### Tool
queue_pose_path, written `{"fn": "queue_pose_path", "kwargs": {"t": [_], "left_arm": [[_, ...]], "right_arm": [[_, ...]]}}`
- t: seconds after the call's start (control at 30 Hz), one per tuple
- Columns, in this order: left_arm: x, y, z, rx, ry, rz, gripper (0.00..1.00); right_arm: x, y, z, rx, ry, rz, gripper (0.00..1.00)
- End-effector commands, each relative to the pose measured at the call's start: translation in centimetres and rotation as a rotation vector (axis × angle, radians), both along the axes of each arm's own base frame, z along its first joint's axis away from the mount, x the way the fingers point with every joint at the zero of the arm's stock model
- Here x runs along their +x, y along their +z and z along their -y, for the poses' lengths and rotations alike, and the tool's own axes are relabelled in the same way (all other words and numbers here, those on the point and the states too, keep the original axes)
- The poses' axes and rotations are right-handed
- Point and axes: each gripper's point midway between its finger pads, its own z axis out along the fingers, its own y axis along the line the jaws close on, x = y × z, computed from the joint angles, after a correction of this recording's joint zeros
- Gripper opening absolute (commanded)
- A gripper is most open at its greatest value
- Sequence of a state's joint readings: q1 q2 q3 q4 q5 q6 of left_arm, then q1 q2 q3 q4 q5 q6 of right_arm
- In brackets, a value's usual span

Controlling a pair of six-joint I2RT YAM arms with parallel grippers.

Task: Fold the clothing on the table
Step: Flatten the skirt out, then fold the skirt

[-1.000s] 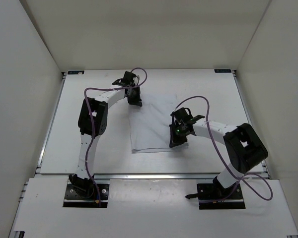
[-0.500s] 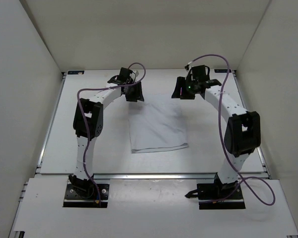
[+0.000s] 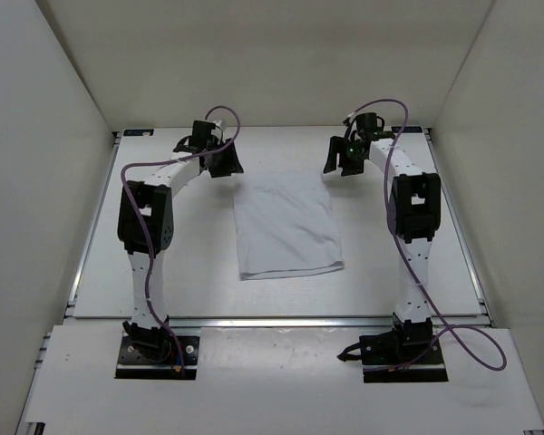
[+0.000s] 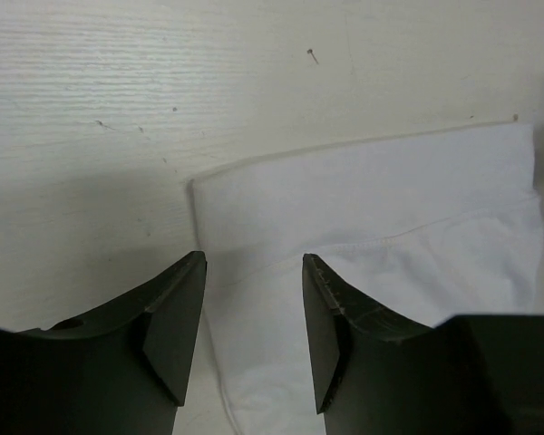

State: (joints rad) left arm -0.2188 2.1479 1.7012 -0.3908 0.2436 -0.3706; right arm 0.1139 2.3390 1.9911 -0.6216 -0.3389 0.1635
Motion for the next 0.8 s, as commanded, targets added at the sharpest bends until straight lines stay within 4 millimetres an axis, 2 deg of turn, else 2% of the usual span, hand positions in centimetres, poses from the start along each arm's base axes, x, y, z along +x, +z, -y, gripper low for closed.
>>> {"fn": "queue_pose_path", "kwargs": {"t": [0.0, 0.03, 0.07, 0.13, 0.17, 0.3, 0.33, 0.43, 0.47, 0.53, 0.6, 0.67, 0.77], "left_arm": [[0.5, 0.2, 1.9, -0.001, -0.035, 0.020, 0.57], [0.2, -0.7, 2.3, 0.012, -0.042, 0.004, 0.56], [0.2, -0.8, 2.2, 0.007, -0.042, 0.002, 0.56], [-0.2, -1.6, 2.0, 0.034, -0.041, -0.008, 0.56], [-0.4, -2.0, 1.8, 0.045, -0.034, -0.018, 0.55], [0.2, -1.8, 1.0, 0.078, -0.025, -0.002, 0.56], [0.2, -2.3, 1.2, 0.081, -0.027, -0.010, 0.55], [0.4, -2.9, 1.0, 0.103, -0.019, -0.028, 0.55], [0.1, -3.2, 1.1, 0.118, -0.030, -0.040, 0.54], [-0.2, -3.3, 1.1, 0.113, -0.027, -0.041, 0.55], [0.0, -2.3, 1.1, 0.105, -0.030, -0.002, 0.54], [-0.2, -3.0, 0.4, 0.129, -0.015, -0.008, 0.54], [0.6, -3.0, 0.2, 0.145, -0.002, -0.003, 0.53]], "right_arm": [[1.7, 2.1, -0.7, 0.015, 0.048, 0.072, 0.62], [1.8, 2.2, -1.0, 0.021, 0.057, 0.077, 0.63], [1.6, 1.3, -1.5, 0.017, 0.064, 0.059, 0.63], [2.0, 1.7, -2.8, 0.018, 0.087, 0.084, 0.65], [1.9, 1.1, -3.5, 0.015, 0.099, 0.075, 0.65], [1.7, -0.2, -4.6, 0.002, 0.116, 0.054, 0.65], [1.6, -0.3, -5.2, -0.004, 0.125, 0.056, 0.65], [1.4, -1.7, -5.3, -0.046, 0.117, 0.039, 0.64], [1.5, -1.4, -4.8, -0.055, 0.110, 0.042, 0.64], [1.1, -2.1, -5.4, -0.061, 0.120, 0.029, 0.64], [1.3, -2.0, -4.7, -0.076, 0.104, 0.030, 0.64], [1.3, -2.3, -4.8, -0.090, 0.101, 0.031, 0.63], [1.2, -2.7, -4.7, -0.094, 0.096, 0.019, 0.61]]}}
